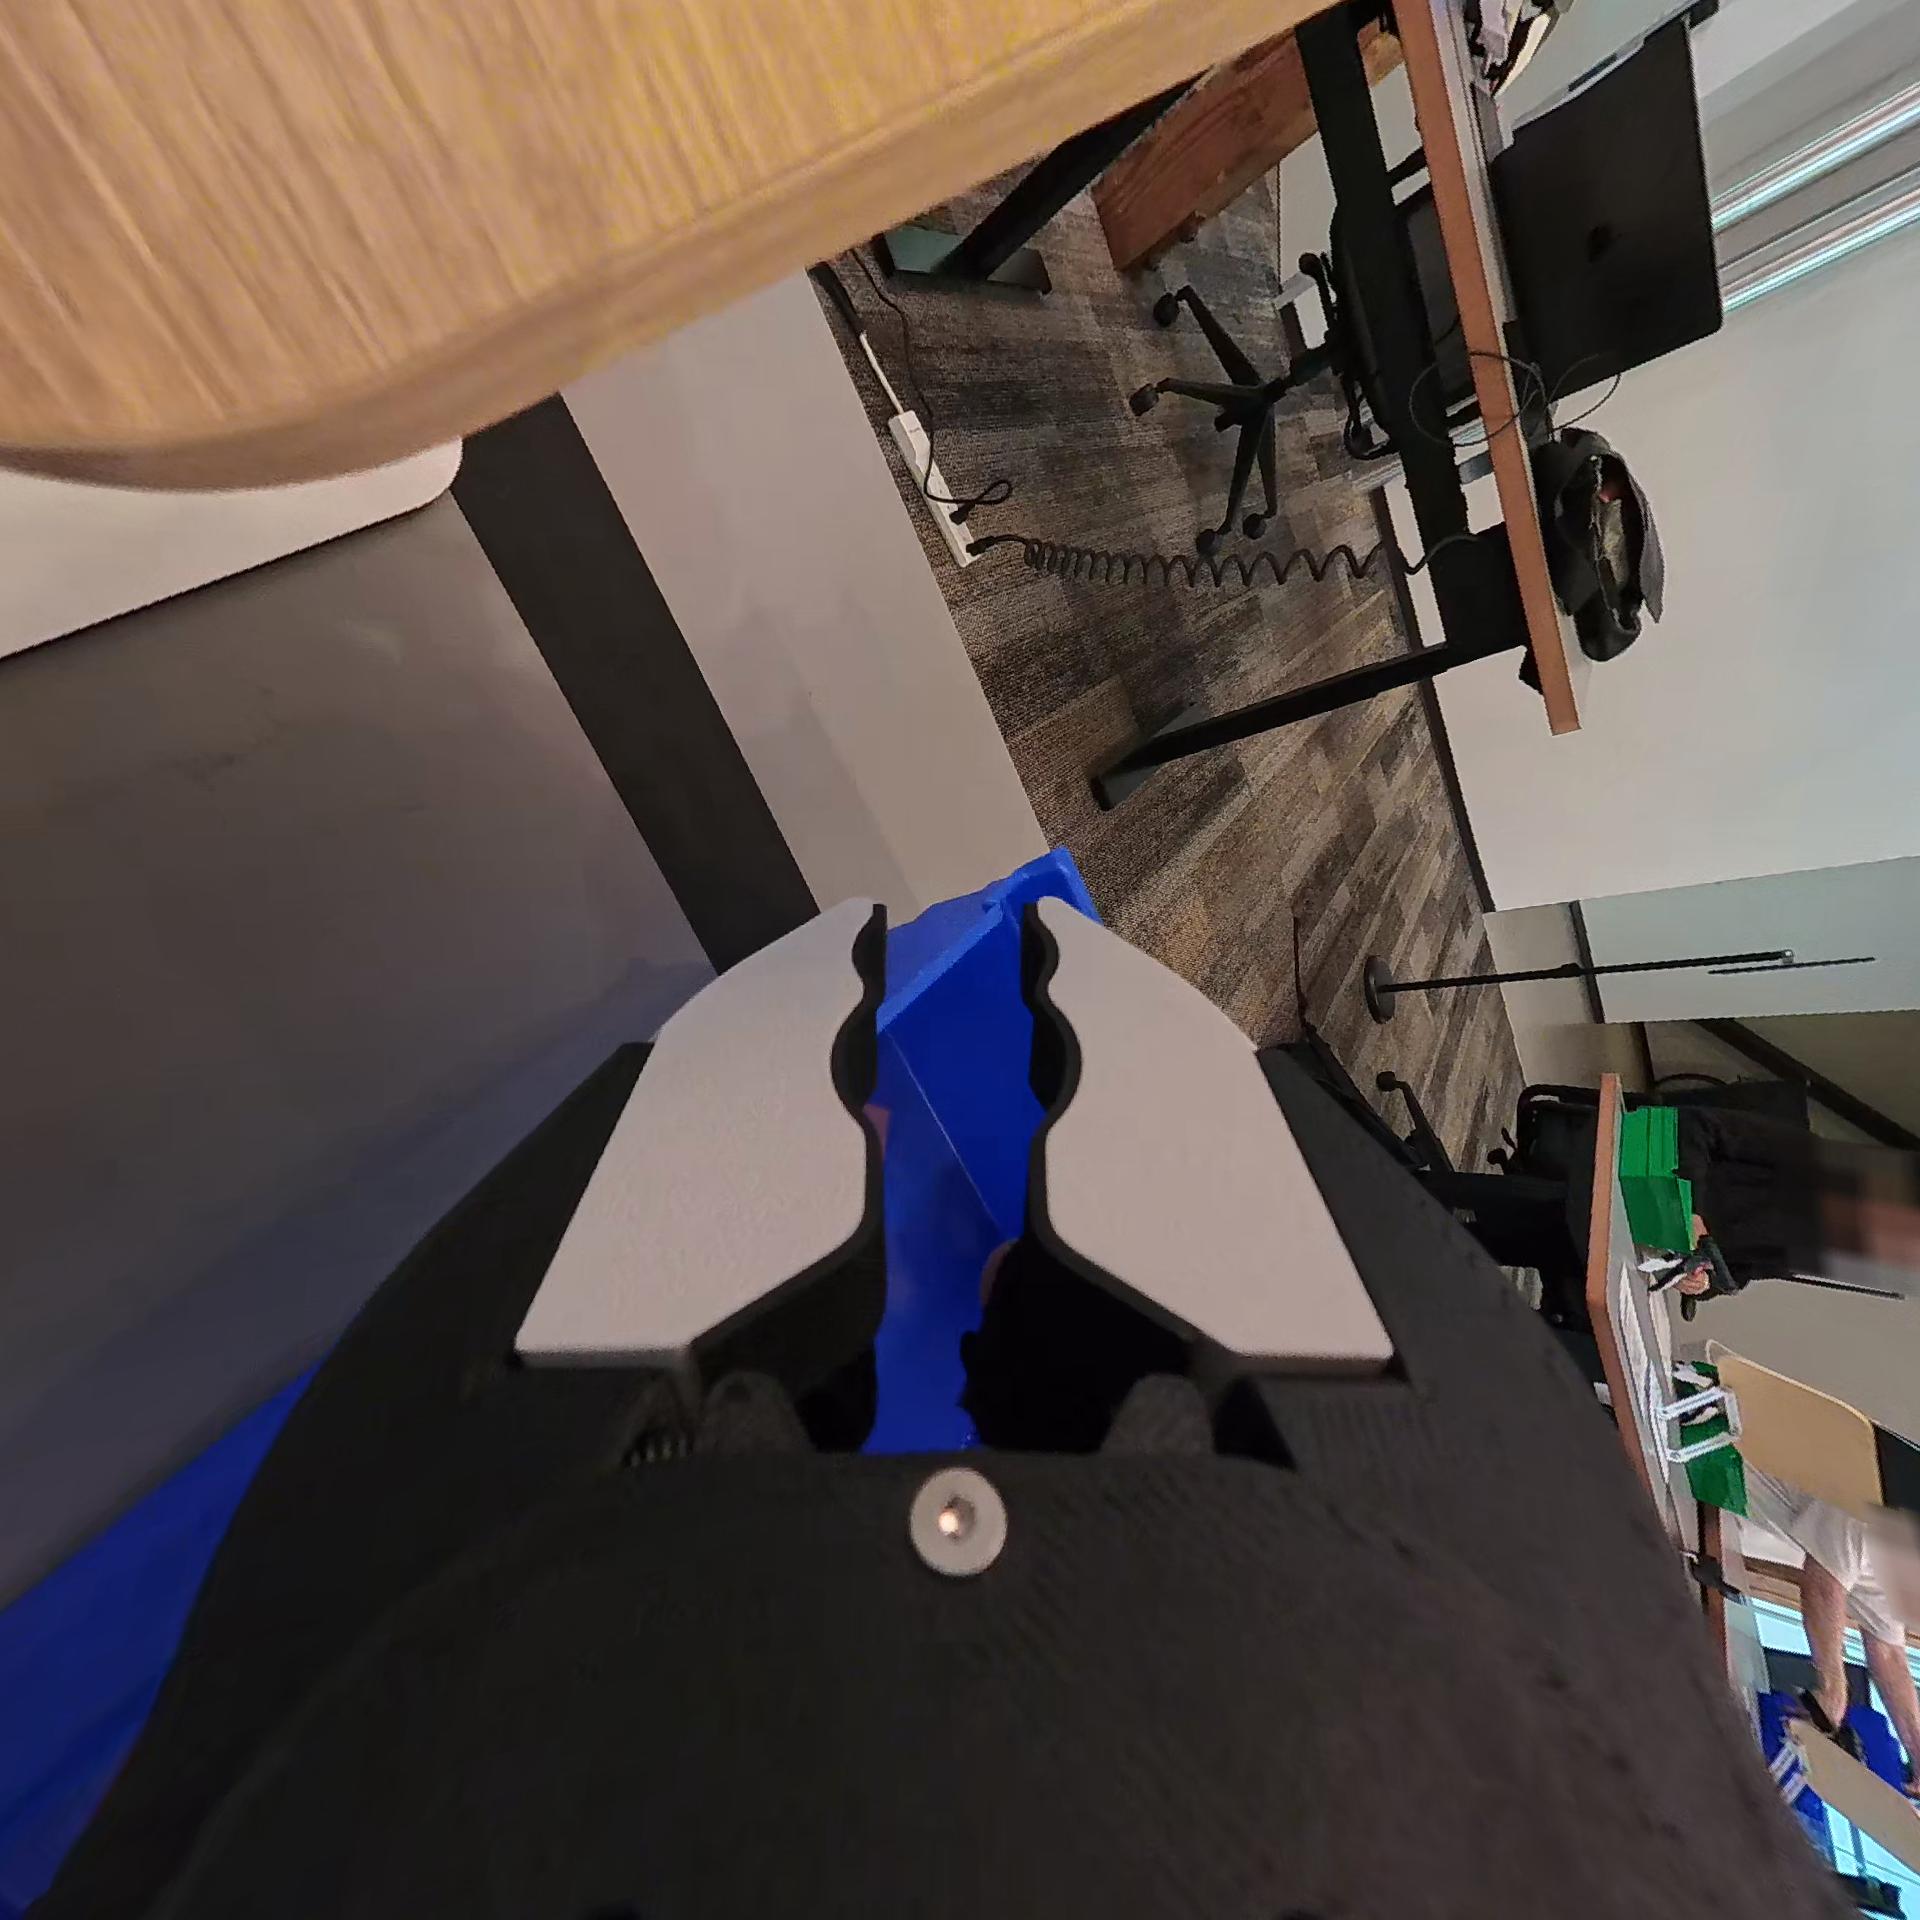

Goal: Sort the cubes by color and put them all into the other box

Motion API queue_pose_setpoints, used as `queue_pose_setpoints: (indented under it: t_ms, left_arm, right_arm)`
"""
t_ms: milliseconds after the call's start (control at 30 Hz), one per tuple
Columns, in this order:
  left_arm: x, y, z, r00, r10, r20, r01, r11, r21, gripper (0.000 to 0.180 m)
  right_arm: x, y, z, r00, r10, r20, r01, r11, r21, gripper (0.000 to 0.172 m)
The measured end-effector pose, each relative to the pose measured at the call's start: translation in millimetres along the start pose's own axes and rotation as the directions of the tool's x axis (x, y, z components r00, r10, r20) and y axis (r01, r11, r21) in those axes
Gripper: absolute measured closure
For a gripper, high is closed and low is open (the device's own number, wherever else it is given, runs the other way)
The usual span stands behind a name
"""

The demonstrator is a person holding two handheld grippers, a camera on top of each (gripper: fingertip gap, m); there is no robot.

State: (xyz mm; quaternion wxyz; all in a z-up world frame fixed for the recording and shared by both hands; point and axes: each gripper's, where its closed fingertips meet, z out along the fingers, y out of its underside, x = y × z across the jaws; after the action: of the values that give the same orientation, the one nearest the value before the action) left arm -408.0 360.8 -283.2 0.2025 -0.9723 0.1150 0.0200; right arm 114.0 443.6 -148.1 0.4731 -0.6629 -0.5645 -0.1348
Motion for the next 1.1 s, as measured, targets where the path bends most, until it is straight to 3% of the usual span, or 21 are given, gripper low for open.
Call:
queue_pose_setpoints:
  t_ms: [133,300,567,1100]
  left_arm:
    - [-6.0,1.5,-4.8,1.0,-0.03,0.006,0.03,1.0,-0.003,0.141]
    - [-15.8,-2.8,-11.2,0.998,-0.056,0.037,0.054,0.998,0.038,0.14]
    - [-22.8,-18.1,-25.1,0.988,-0.155,-0.012,0.154,0.974,0.168,0.139]
    - [-49.8,7.2,-10.4,0.956,-0.111,0.271,0.116,0.993,-0.001,0.145]
  right_arm:
    - [2.1,1.4,-0.9,1.0,0.004,-0.005,-0.004,1.0,-0.002,0.147]
    - [1.8,1.2,-0.9,1.0,0.001,-0.005,-0.001,1.0,-0.003,0.147]
    - [1.2,1.5,-0.2,1.0,-0.001,-0.003,0.001,1.0,-0.003,0.147]
    - [0.9,0.6,-0.6,1.0,-0.008,-0.004,0.008,1.0,-0.001,0.147]
